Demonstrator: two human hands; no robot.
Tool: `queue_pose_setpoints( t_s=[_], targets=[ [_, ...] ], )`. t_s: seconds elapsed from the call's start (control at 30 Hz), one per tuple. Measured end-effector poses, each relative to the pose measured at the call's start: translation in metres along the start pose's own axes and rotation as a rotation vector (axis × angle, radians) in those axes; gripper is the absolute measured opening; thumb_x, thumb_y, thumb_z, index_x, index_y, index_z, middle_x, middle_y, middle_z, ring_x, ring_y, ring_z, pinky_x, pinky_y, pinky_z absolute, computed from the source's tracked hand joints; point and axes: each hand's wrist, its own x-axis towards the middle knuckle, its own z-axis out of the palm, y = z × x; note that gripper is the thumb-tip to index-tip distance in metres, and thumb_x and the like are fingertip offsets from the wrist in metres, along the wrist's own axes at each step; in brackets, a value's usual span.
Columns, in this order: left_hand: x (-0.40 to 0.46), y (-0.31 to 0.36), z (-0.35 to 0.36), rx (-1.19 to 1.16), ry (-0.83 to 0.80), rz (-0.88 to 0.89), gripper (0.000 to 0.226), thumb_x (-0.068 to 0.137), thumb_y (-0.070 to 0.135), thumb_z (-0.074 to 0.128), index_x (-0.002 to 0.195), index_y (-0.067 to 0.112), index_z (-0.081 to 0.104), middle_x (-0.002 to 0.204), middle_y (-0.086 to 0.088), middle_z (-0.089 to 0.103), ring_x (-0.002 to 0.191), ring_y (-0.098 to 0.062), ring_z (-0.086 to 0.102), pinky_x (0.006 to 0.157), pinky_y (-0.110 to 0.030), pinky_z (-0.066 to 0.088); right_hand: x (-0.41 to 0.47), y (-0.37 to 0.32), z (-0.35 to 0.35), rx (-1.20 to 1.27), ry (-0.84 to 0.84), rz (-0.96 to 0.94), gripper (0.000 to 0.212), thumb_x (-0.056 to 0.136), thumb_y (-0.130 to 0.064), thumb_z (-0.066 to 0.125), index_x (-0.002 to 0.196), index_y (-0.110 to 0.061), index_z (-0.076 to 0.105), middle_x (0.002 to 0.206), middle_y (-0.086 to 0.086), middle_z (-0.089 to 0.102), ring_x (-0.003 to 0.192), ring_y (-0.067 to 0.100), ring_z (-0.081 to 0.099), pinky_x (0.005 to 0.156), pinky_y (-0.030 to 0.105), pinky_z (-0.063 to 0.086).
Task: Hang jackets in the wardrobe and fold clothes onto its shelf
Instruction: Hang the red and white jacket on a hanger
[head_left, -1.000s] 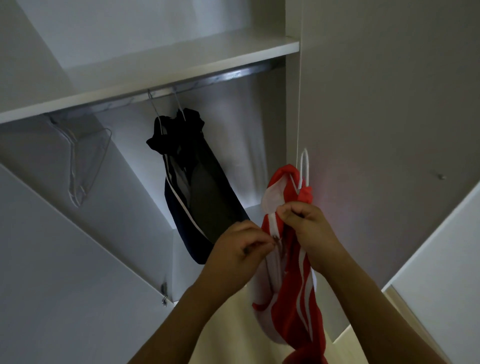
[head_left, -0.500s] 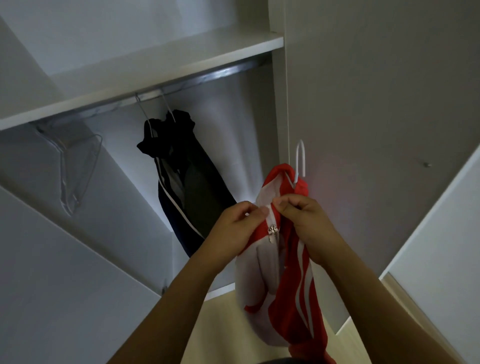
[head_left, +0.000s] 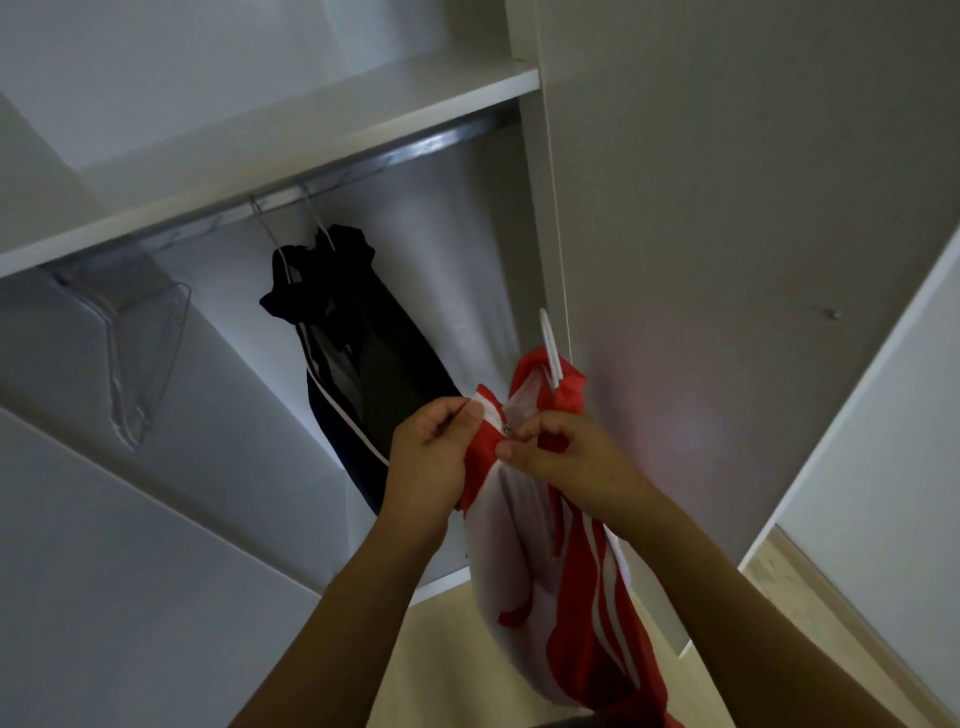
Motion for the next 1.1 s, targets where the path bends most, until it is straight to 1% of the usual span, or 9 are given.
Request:
queue_pose_setpoints(
  t_s=[0.2, 0.33, 0.43, 0.57, 0.67, 0.77, 0.9, 0.97, 1.1],
  targets=[
    [-0.003, 0.002, 0.001, -0.002, -0.011, -0.022, 0.015, 0.095, 0.028, 0.058, 0.089, 0.04, 0.066, 0.095, 0.016, 0.065, 0.086, -0.008, 0.061, 0.059, -0.013, 0.047, 0.003, 0.005, 0.001, -0.166, 0.019, -0.001, 0.018, 0.09, -0.03, 0.064, 0.084, -0.017, 0.074, 0.085, 0.012, 0.066, 0.077, 0.026, 0.064, 0.075, 0.041, 0.056],
    [-0.005, -0.001, 0.001, 0.013, 0.004, -0.048, 0.016, 0.095, 0.028, 0.057, 0.086, 0.041, 0.063, 0.092, 0.021, 0.059, 0.086, -0.005, 0.056, 0.063, -0.018, 0.044, 0.004, 0.01, -0.004, -0.207, 0.003, 0.048, 0.021, 0.094, -0.032, 0.056, 0.087, -0.022, 0.073, 0.101, 0.005, 0.063, 0.089, 0.017, 0.063, 0.083, 0.032, 0.053],
    [-0.004, -0.004, -0.001, -0.013, 0.014, -0.056, 0.02, 0.095, 0.027, 0.058, 0.082, 0.041, 0.064, 0.088, 0.022, 0.06, 0.086, -0.007, 0.056, 0.064, -0.02, 0.044, 0.005, 0.01, -0.006, -0.2, 0.078, 0.065, 0.016, 0.092, -0.03, 0.06, 0.081, -0.029, 0.072, 0.104, -0.003, 0.059, 0.089, 0.009, 0.061, 0.075, 0.015, 0.047],
    [-0.004, -0.008, -0.001, -0.017, 0.044, -0.065, 0.021, 0.095, 0.026, 0.058, 0.082, 0.041, 0.065, 0.085, 0.021, 0.062, 0.087, -0.009, 0.056, 0.066, -0.026, 0.05, 0.01, 0.01, -0.01, -0.126, 0.169, 0.099, 0.015, 0.088, -0.02, 0.067, 0.074, -0.021, 0.072, 0.108, 0.009, 0.059, 0.084, 0.011, 0.063, 0.068, 0.008, 0.046],
    [-0.002, -0.009, -0.005, -0.058, 0.14, -0.075, 0.012, 0.097, 0.026, 0.055, 0.095, 0.031, 0.066, 0.102, 0.01, 0.062, 0.094, -0.013, 0.057, 0.062, -0.024, 0.054, 0.014, 0.006, -0.017, -0.1, 0.258, 0.098, 0.026, 0.086, -0.007, 0.067, 0.065, -0.023, 0.07, 0.099, -0.006, 0.054, 0.076, -0.005, 0.06, 0.067, 0.003, 0.043],
    [0.005, -0.007, -0.024, -0.171, 0.292, -0.102, 0.014, 0.099, 0.027, 0.052, 0.097, 0.024, 0.066, 0.099, 0.006, 0.064, 0.091, -0.013, 0.06, 0.067, -0.023, 0.056, 0.015, 0.006, -0.031, -0.009, 0.322, 0.095, 0.03, 0.085, 0.002, 0.063, 0.063, -0.017, 0.071, 0.076, -0.005, 0.069, 0.065, -0.006, 0.062, 0.066, 0.007, 0.046],
    [0.012, -0.018, -0.033, 0.331, 0.402, 0.048, 0.019, 0.1, 0.026, 0.051, 0.116, 0.018, 0.055, 0.112, -0.001, 0.058, 0.101, -0.019, 0.058, 0.096, -0.045, 0.052, 0.012, 0.003, -0.031, 0.048, 0.179, 0.097, 0.033, 0.09, -0.007, 0.06, 0.065, -0.023, 0.072, 0.077, -0.004, 0.073, 0.076, 0.005, 0.067, 0.069, 0.012, 0.05],
    [0.01, -0.024, -0.023, 0.601, 0.37, 0.173, 0.041, 0.093, 0.024, 0.059, 0.131, 0.019, 0.045, 0.131, -0.004, 0.049, 0.119, -0.024, 0.049, 0.106, -0.047, 0.042, 0.012, 0.001, -0.027, 0.002, 0.124, 0.09, 0.025, 0.091, -0.01, 0.06, 0.071, -0.018, 0.073, 0.081, 0.0, 0.071, 0.079, 0.01, 0.066, 0.075, 0.017, 0.051],
    [0.003, -0.035, 0.002, 1.027, -0.074, 0.372, 0.05, 0.09, 0.048, 0.04, 0.138, 0.034, 0.042, 0.146, 0.008, 0.04, 0.141, -0.02, 0.024, 0.117, -0.052, -0.004, 0.011, -0.004, -0.022, -0.031, 0.075, 0.066, 0.019, 0.091, -0.009, 0.06, 0.076, -0.01, 0.072, 0.094, 0.011, 0.067, 0.085, 0.015, 0.065, 0.08, 0.021, 0.048]
  ],
)
